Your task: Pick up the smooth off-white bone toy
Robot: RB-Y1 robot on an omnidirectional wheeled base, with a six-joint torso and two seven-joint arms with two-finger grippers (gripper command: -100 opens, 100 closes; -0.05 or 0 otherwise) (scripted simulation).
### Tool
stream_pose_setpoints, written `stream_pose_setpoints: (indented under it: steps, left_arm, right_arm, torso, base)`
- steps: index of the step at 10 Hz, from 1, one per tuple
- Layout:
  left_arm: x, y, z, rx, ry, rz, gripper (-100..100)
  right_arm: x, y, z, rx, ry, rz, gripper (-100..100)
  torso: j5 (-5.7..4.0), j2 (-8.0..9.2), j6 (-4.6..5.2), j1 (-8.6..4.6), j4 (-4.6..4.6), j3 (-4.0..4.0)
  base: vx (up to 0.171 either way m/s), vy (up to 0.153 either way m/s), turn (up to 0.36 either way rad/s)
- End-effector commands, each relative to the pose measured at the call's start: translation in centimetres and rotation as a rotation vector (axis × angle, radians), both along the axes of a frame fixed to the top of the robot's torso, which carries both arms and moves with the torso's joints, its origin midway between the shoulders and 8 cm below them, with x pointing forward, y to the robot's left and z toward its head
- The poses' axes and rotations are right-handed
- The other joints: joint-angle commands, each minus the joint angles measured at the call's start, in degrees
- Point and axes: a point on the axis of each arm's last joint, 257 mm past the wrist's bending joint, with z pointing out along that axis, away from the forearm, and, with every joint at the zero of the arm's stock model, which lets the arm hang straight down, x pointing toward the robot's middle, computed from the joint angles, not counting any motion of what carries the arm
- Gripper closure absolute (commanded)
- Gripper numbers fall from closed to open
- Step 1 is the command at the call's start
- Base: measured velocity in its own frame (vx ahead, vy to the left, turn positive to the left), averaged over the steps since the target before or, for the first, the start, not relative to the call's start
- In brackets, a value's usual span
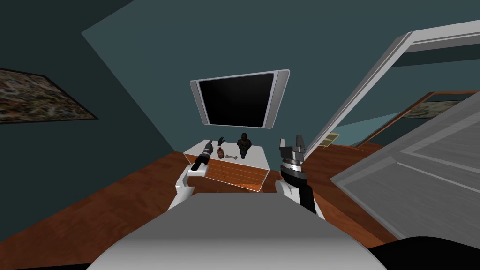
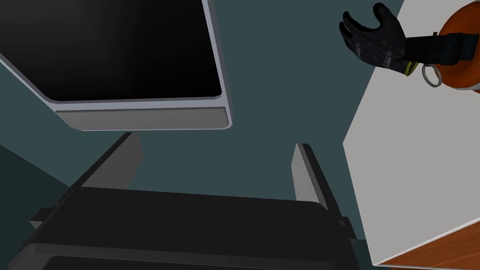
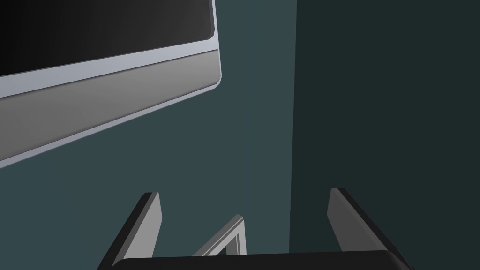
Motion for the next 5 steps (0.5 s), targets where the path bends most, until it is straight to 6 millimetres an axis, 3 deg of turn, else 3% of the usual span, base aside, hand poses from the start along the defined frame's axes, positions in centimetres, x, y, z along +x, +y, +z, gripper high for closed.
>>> stream_pose_setpoints:
  steps: [1,5]
  left_arm:
    - [0.1,0.2,-0.6,-0.003,0.024,0.008,-100]
    - [1.7,1.0,-3.9,-0.013,0.149,0.042,-100]
  right_arm:
    - [0.0,0.0,0.0,0.000,0.000,0.000,0]
    - [0.0,0.0,0.0,0.000,0.000,0.000,0]
  torso:
    - [0.00,0.00,0.00,0.00,0.00,0.00]
    - [0.00,-0.06,0.01,0.00,-0.01,-0.04]
  base:
    - [-0.005,-0.011,0.001]
    - [-0.005,-0.020,-0.010]
